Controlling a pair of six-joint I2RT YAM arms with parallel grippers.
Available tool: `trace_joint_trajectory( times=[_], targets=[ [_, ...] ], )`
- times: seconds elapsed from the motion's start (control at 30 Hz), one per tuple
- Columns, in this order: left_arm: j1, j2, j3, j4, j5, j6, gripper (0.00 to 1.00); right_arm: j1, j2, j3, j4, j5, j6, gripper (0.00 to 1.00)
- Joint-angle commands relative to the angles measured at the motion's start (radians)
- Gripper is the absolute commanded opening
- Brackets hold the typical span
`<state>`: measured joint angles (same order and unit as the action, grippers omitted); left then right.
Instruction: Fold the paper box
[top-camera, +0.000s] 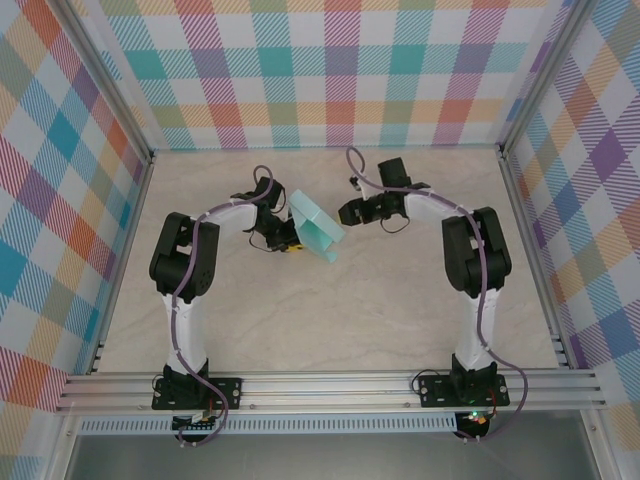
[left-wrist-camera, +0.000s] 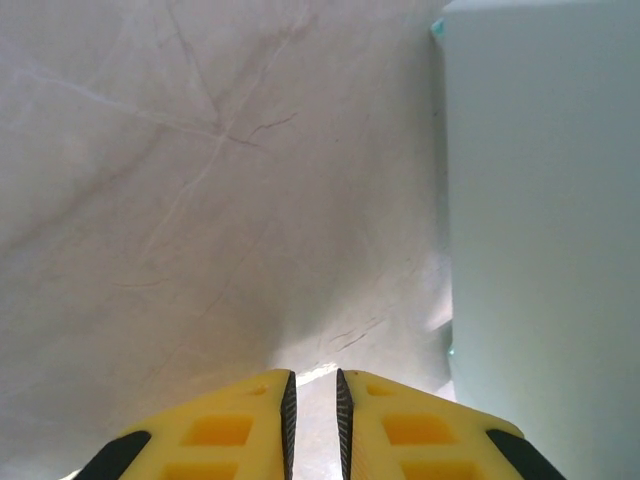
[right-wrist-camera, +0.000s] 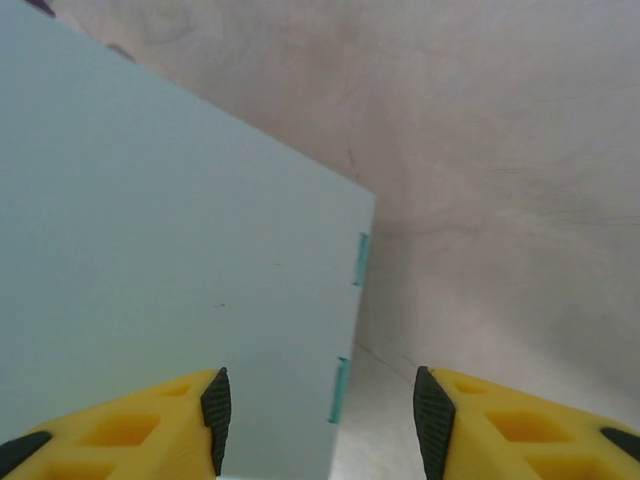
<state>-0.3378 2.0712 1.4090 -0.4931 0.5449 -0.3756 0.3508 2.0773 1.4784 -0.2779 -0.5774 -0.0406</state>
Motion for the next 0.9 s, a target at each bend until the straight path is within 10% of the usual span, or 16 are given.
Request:
trace_joint_trajectory(
  times=[0.0,0.43,0.87],
  targets=[
    [-0.003,-0.033,0.007,0.017,0.052,-0.047,0.2,0.045,0.012,0.044,-0.03,-0.033,0.005,0.51],
    [-0.002,-0.101,0.014,0.023,0.09,-0.082,0.2,0.188,-0.039,-0.091,0.117,0.012,0.252,0.47],
    [0.0,-0.106,0.143,-0.282,-0.057,0.172,0.29,0.27,-0.136,-0.247,0.219,0.093,0.375,0.48]
  ],
)
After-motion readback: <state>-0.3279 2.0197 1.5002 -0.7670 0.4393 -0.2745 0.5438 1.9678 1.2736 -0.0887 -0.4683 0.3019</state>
